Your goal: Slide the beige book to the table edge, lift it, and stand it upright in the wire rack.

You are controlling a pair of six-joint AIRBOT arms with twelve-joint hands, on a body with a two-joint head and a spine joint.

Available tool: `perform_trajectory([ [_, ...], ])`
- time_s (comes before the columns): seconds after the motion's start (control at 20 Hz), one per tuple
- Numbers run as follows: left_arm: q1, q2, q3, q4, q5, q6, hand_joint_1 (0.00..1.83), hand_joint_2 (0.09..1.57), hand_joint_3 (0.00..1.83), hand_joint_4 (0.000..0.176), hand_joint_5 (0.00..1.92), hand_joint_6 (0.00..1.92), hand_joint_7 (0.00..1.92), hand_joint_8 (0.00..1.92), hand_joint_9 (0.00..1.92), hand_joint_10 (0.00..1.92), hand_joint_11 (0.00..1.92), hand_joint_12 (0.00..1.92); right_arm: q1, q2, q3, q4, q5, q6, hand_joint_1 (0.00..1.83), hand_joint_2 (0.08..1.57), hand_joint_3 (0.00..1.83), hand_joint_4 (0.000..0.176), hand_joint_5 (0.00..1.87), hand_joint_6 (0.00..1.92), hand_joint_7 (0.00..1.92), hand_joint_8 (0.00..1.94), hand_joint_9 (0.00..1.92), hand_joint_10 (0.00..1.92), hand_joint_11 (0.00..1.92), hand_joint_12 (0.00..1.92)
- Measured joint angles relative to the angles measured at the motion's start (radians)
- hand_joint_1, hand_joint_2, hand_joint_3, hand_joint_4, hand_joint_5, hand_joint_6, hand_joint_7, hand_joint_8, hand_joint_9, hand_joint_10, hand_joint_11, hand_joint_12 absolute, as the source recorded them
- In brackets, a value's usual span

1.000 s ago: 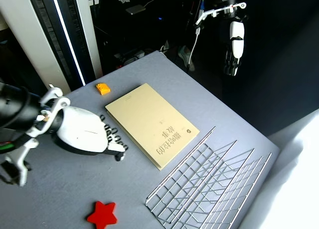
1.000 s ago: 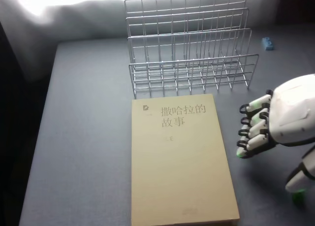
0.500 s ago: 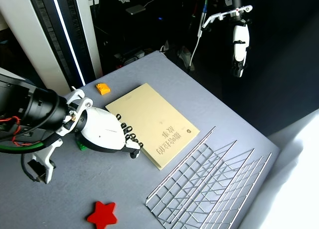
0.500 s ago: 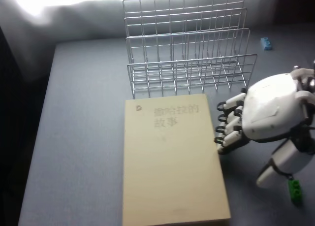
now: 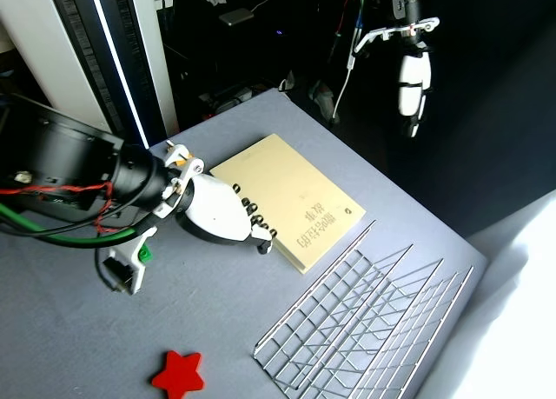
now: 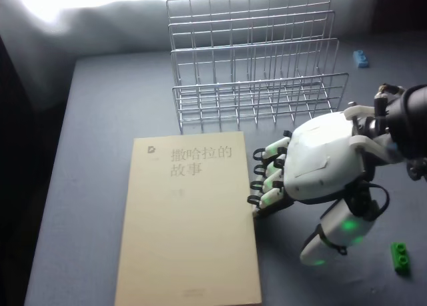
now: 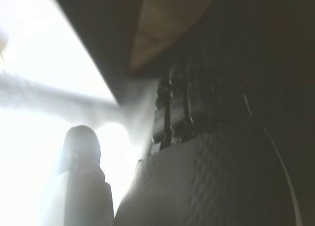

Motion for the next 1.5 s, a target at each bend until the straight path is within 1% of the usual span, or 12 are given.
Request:
perform_trajectory([
  [0.05,-0.005,0.0,0.002,-0.002,-0.001,-0.106,0.23,1.18,0.0,0.0,0.21,0.0,0.25,0.0,0.22,0.0,0.0,0.51,0.0,-0.007,0.0,0.0,-0.01,0.013,0.15,1.17,0.0,0.0,0.21,0.0,0.23,0.0,0.23,0.0,0.0,0.58],
  [0.15,-0.005,0.0,0.004,-0.003,-0.008,-0.19,0.18,1.18,0.0,0.0,0.23,0.0,0.26,0.0,0.22,0.0,0.0,0.53,0.0,-0.025,0.0,0.002,-0.027,0.014,0.11,1.18,0.0,0.0,0.23,0.0,0.25,0.0,0.24,0.0,0.0,0.64],
  [0.45,-0.034,-0.027,0.031,-0.002,0.119,-0.154,0.18,1.19,0.0,0.0,0.22,0.0,0.22,0.0,0.19,0.0,0.0,0.46,0.0,-0.095,0.054,0.0,-0.039,0.005,0.16,1.16,0.0,0.0,0.26,0.01,0.28,0.01,0.27,0.01,0.0,0.71],
  [0.55,-0.045,-0.03,0.045,0.035,0.154,-0.129,0.14,1.19,0.0,0.0,0.23,0.0,0.22,0.0,0.2,0.0,0.0,0.47,0.002,-0.124,0.067,0.0,-0.04,0.005,0.17,1.16,0.0,0.0,0.26,0.01,0.29,0.01,0.28,0.01,0.0,0.72],
  [0.7,-0.057,-0.034,0.057,0.121,0.187,-0.077,0.19,1.18,0.0,0.0,0.24,0.0,0.23,0.0,0.2,0.0,0.0,0.48,0.011,-0.149,0.075,0.001,-0.044,0.005,0.21,1.16,0.0,0.0,0.23,0.0,0.26,0.0,0.26,0.0,0.0,0.66],
  [0.75,-0.067,-0.036,0.06,0.14,0.187,-0.066,0.22,1.17,0.0,0.0,0.25,0.0,0.23,0.0,0.21,0.0,0.0,0.49,0.013,-0.158,0.079,0.002,-0.051,0.005,0.23,1.15,0.0,0.0,0.25,0.0,0.26,0.0,0.26,0.0,0.0,0.7],
  [0.85,-0.073,-0.035,0.061,0.183,0.127,-0.066,0.25,1.15,0.0,0.0,0.24,0.0,0.24,0.0,0.23,0.0,0.0,0.53,0.013,-0.173,0.083,0.002,-0.067,0.002,0.2,1.16,0.0,0.0,0.24,0.0,0.26,0.0,0.26,0.0,0.0,0.71],
  [0.95,-0.093,-0.035,0.061,0.258,0.062,-0.069,0.32,1.11,0.0,0.0,0.22,0.0,0.22,0.0,0.2,0.0,0.0,0.51,0.013,-0.179,0.083,0.002,-0.073,0.002,0.23,1.16,0.0,0.0,0.22,0.0,0.22,0.0,0.23,0.0,0.0,0.61],
  [1.05,-0.126,-0.035,0.061,0.322,0.035,-0.069,0.39,1.07,0.0,0.0,0.22,0.0,0.22,0.0,0.2,0.0,0.0,0.5,0.013,-0.18,0.085,0.003,-0.076,0.002,0.19,1.17,0.0,0.0,0.24,0.01,0.25,0.01,0.25,0.01,0.0,0.67],
  [1.15,-0.143,-0.035,0.063,0.332,-0.013,-0.066,0.43,1.05,0.0,0.0,0.21,0.0,0.21,0.0,0.19,0.0,0.0,0.51,0.013,-0.185,0.085,0.002,-0.081,0.002,0.2,1.17,0.0,0.0,0.23,0.0,0.25,0.0,0.24,0.0,0.0,0.62],
  [1.35,-0.156,-0.014,0.053,0.333,-0.14,-0.085,0.54,1.0,0.0,0.0,0.23,0.0,0.21,0.0,0.17,0.0,0.0,0.52,0.013,-0.202,0.087,0.003,-0.086,0.017,0.17,1.17,0.0,0.0,0.25,0.0,0.26,0.0,0.26,0.0,0.0,0.7],
  [1.5,-0.165,-0.019,0.077,0.343,-0.167,-0.065,0.57,0.99,0.0,0.0,0.18,0.0,0.18,0.0,0.14,0.0,0.0,0.46,0.014,-0.215,0.087,0.002,-0.095,0.018,0.2,1.17,0.0,0.0,0.25,0.0,0.26,0.0,0.26,0.0,0.0,0.7],
])
